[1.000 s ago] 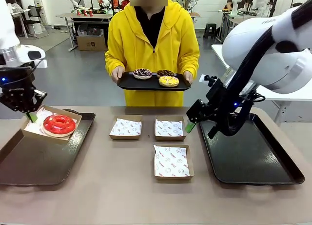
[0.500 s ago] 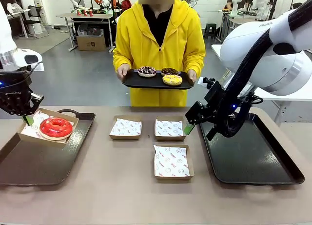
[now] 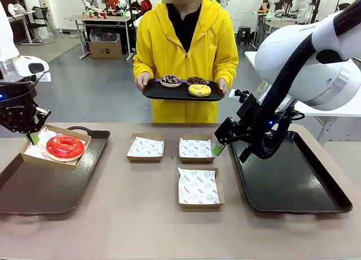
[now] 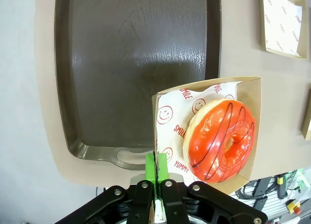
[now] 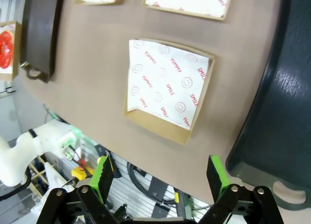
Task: Individually package the donuts and arrange them on the tray.
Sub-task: Place the picked Paper togo box on the Handle tray while simultaneously picking up another Paper togo box from the table with the other hand.
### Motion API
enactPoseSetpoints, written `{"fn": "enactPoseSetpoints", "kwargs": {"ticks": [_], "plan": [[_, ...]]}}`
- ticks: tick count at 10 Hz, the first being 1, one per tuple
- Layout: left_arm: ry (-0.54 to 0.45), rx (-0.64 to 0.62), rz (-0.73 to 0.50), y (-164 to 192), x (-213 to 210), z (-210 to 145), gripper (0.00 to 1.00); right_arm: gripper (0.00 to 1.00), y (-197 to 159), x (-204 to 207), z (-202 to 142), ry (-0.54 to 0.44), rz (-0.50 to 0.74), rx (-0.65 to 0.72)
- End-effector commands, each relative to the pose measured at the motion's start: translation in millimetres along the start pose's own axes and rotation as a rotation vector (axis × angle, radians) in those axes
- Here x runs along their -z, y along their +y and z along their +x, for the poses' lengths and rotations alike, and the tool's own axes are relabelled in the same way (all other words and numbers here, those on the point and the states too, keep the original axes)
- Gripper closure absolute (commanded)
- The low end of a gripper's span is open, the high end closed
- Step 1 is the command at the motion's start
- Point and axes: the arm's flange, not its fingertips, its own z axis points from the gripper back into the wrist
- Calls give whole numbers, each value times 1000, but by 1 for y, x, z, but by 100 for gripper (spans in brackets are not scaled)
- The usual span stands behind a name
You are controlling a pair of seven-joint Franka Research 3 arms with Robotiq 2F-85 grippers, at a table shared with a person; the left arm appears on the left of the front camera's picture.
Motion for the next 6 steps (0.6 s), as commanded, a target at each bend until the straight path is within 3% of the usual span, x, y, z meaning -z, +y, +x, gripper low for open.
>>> {"fn": "enactPoseSetpoints", "kwargs": {"ticks": [1, 4, 6], "plan": [[-10, 29, 4, 14, 11, -3, 99, 0, 32, 18, 0, -18, -178, 47], [5, 47, 39, 36, 33, -10, 99, 0, 56, 63, 0, -31, -338, 141], [-4, 85, 65, 37, 46, -15, 99, 0, 60, 86, -6, -95, -423, 235]]}}
